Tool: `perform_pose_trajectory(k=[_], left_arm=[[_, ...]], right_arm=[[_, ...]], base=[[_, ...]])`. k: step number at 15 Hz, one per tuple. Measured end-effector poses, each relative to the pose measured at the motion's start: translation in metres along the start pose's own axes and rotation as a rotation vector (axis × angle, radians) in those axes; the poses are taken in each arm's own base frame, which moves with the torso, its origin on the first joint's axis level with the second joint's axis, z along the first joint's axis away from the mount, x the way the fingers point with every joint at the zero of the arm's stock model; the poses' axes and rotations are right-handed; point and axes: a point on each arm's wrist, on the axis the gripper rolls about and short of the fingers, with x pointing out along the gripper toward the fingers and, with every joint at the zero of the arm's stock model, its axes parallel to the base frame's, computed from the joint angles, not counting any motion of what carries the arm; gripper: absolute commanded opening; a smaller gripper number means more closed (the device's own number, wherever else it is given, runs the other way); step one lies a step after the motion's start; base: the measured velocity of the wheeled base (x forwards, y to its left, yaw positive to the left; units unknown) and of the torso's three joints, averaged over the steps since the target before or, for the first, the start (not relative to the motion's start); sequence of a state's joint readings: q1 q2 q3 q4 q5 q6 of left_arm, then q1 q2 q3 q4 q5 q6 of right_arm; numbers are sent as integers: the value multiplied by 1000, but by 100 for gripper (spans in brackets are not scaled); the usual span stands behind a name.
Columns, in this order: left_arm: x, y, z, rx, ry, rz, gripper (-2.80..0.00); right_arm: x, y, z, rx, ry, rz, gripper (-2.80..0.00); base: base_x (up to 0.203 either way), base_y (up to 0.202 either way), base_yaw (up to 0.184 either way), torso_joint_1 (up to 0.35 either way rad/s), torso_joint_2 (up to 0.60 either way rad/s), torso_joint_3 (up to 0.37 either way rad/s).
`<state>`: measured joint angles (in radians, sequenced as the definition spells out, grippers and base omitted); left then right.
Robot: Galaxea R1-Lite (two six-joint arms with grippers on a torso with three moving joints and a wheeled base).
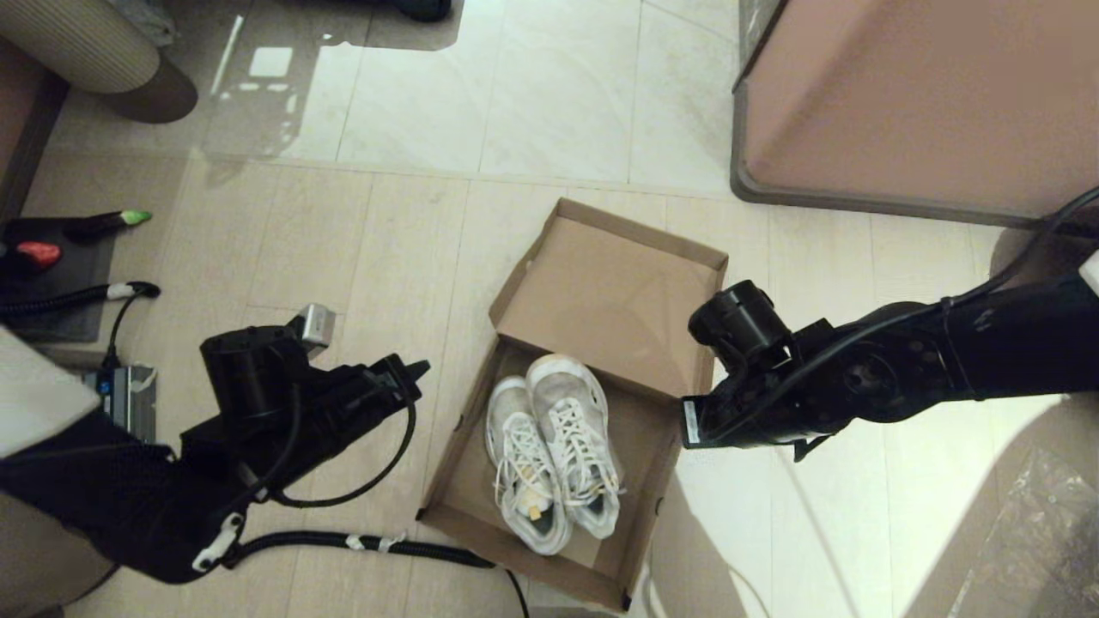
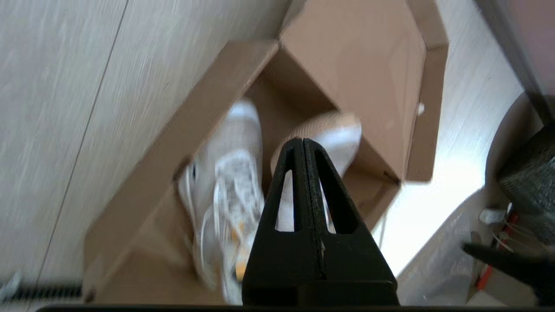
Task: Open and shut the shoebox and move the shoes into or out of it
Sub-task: Put the shoes into the shoe box
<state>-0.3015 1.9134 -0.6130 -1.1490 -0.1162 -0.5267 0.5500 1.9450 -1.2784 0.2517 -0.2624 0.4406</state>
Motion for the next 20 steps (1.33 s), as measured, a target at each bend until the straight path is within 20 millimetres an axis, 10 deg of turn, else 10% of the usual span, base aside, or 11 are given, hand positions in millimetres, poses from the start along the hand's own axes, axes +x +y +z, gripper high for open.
perform_pose_trajectory(k=[8, 16, 17, 20], left_arm=[[82, 24, -24, 143, -80, -114, -280], [119, 36, -34, 145, -70, -105, -280], [120, 37, -35, 144, -67, -104, -280], [121, 37, -36, 144, -65, -104, -280]], right_arm=[[25, -15, -29, -11, 74, -54, -280], [68, -11, -41, -22, 103, -71, -280], [69, -11, -43, -22, 109, -76, 0], [72, -10, -43, -15, 109, -76, 0]], base=[[0, 0, 0, 0, 0, 0], [0, 0, 0, 0, 0, 0], [0, 0, 0, 0, 0, 0], [0, 0, 0, 0, 0, 0]])
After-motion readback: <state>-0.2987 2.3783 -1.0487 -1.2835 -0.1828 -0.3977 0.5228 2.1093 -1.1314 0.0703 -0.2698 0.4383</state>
